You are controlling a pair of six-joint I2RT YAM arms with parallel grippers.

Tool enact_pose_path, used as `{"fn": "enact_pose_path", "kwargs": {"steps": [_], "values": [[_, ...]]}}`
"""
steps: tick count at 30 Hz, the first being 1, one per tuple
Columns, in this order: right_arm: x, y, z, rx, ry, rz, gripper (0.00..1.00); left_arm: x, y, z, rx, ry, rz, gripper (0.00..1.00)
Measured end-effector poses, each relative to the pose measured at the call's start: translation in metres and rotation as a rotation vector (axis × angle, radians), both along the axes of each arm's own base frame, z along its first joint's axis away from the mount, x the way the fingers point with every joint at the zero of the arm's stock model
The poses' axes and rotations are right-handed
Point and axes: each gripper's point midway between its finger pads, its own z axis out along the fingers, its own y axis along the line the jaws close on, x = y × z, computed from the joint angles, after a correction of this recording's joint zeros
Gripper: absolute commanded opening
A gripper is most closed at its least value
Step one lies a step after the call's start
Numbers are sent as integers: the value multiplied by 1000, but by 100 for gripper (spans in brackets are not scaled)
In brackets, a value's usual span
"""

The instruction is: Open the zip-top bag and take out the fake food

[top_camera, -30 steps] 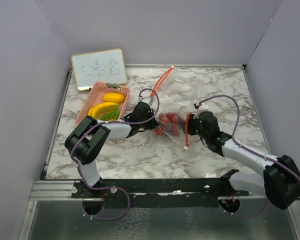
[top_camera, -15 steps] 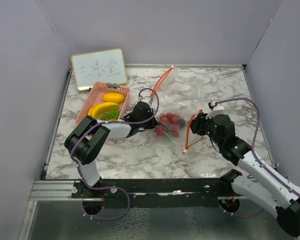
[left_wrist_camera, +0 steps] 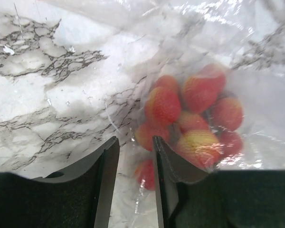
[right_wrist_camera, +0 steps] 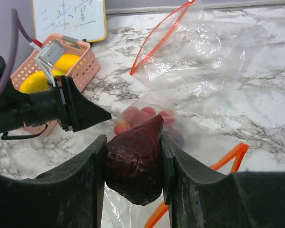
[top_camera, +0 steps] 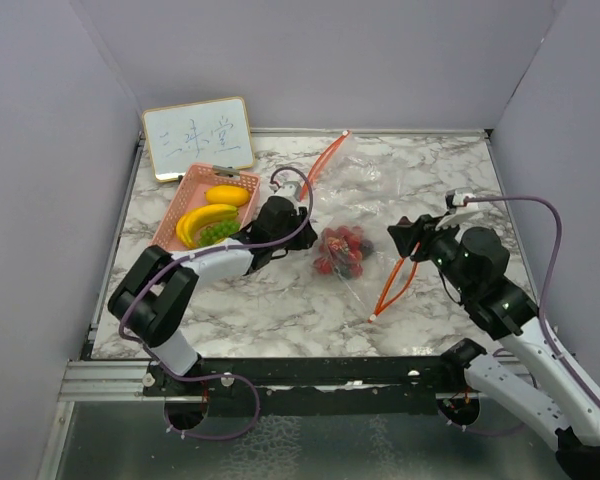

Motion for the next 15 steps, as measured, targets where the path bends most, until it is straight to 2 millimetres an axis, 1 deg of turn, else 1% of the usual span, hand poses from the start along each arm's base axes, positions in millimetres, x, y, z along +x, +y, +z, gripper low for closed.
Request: {"fn": "enact_pose_path", "kwargs": {"steps": [1, 2, 4, 6, 7, 8, 9, 11, 12, 15], "values": [[1, 2, 3, -3, -5, 9, 5, 1, 1, 8, -7, -17, 5, 53], [3, 5, 3, -11, -7, 24, 5, 2, 2, 16, -13, -32, 11, 63], [12, 18, 0, -32, 5, 68, 4, 3, 7, 30, -23, -55, 24, 79], [22, 33, -10, -48, 29, 114, 4, 2, 14, 41, -36, -77, 52, 86], [28, 41, -16, -56, 45, 135, 4, 1, 22, 46, -41, -85, 74, 87], [35, 50, -27, -67, 71, 159, 4, -1, 29, 48, -43, -91, 98, 87], [41, 58, -37, -75, 97, 181, 4, -3, 41, 50, -43, -98, 135, 87], [50, 70, -51, -84, 131, 213, 4, -7, 66, 52, -40, -103, 209, 85], [56, 78, -56, -86, 145, 234, 4, -10, 81, 53, -39, -109, 262, 84], [78, 102, -58, -72, 148, 283, 5, -22, 120, 52, -37, -120, 389, 82]]}}
